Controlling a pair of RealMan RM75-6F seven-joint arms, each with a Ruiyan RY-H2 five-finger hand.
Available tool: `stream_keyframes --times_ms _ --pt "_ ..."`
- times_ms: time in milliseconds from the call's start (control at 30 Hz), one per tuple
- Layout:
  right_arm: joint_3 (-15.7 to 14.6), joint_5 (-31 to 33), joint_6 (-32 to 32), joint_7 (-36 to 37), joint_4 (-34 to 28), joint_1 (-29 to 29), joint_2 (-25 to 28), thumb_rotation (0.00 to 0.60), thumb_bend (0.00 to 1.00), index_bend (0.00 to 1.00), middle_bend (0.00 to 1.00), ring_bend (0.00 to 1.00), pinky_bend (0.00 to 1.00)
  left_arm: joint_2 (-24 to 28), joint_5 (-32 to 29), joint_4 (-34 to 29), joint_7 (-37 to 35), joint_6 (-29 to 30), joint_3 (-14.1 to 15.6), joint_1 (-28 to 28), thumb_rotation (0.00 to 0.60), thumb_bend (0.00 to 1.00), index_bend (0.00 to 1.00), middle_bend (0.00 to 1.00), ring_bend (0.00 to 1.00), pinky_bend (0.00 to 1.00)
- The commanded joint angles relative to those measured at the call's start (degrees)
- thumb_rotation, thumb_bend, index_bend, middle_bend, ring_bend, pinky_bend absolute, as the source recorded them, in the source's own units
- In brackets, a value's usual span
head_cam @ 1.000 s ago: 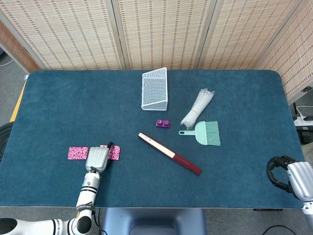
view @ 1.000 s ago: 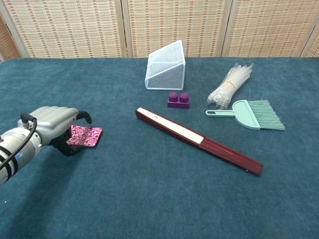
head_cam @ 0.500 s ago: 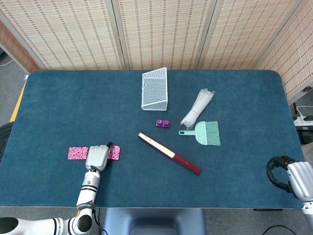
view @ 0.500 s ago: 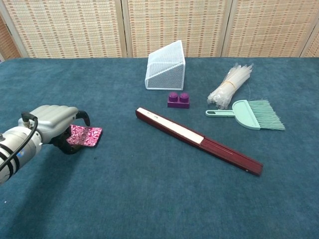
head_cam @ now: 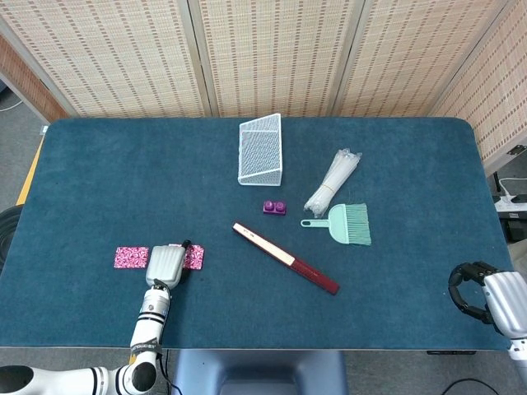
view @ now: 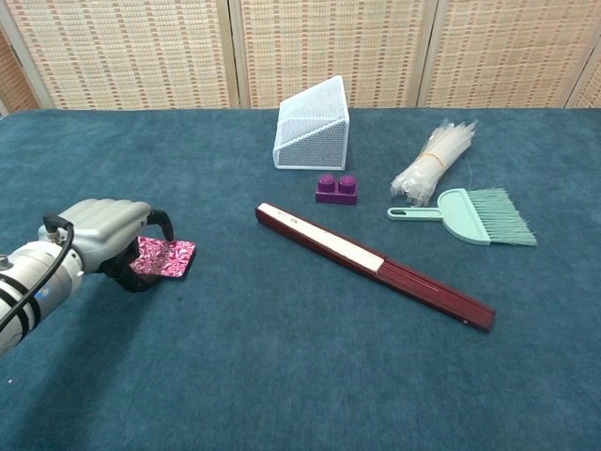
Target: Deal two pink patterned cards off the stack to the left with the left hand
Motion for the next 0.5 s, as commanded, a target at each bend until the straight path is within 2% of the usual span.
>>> stream_keyframes --times_ms 33,333,500 --pt "0.0 0.0 -0.1 0.0 0.0 0.0 0.0 0.6 0.37 0.66 0.58 0.52 0.8 -0.1 0.4 0.2 -0.4 0.2 0.0 0.1 0.6 0.32 0.33 1.0 1.0 1.0" --pt "0.0 0.2 -0.2 -0.1 -0.1 0.1 0.0 0.6 0.37 0.66 0.58 0.52 0.8 1.2 2.7 -1.2 -1.7 1.5 0.7 1.1 0.6 0.32 0.45 1.0 1.0 1.0" --pt "0.0 0.2 -0.3 0.0 -0.2 0.1 0.1 0.6 0.37 0.66 0.58 0.52 0.8 3.5 4.9 -3.9 -1.4 3.7 2.7 2.8 0.6 0.32 0.48 1.0 1.0 1.0"
